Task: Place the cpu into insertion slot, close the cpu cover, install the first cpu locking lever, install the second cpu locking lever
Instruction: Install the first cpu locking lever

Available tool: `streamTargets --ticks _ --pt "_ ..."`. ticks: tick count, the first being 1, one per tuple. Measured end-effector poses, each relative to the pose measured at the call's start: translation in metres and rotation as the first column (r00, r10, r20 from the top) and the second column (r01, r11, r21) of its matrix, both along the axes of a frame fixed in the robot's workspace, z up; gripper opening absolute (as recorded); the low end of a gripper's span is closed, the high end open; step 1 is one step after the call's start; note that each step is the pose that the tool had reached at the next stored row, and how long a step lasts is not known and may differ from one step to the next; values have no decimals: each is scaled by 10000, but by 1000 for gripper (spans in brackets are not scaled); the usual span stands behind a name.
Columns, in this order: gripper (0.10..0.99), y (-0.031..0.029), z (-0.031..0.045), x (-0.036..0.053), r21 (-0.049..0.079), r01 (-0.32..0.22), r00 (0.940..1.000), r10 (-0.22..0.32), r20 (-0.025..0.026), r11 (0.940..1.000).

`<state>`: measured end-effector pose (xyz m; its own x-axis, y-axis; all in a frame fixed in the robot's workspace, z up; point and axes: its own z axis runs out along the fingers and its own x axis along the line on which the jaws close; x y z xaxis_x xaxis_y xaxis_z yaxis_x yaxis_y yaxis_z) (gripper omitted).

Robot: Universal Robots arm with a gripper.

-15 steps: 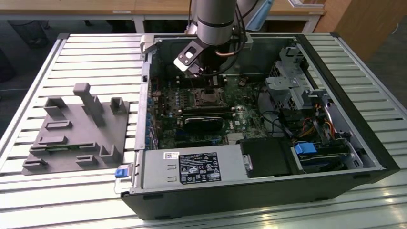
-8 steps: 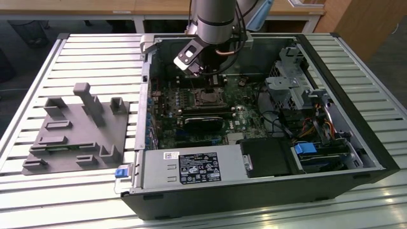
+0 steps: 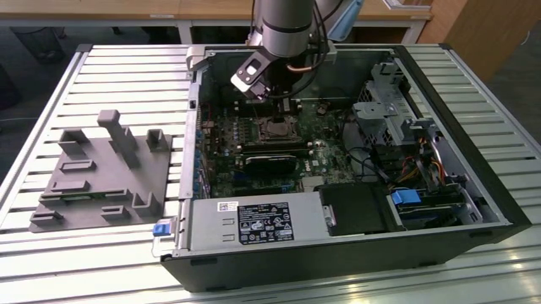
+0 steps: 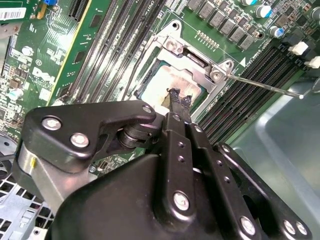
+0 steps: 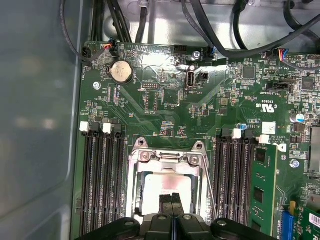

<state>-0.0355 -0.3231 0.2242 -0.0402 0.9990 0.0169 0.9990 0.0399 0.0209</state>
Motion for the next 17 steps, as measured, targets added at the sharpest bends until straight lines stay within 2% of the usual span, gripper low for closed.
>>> streamTargets --ticks 17 --pt "106 0 51 0 0 0 10000 0 0 10000"
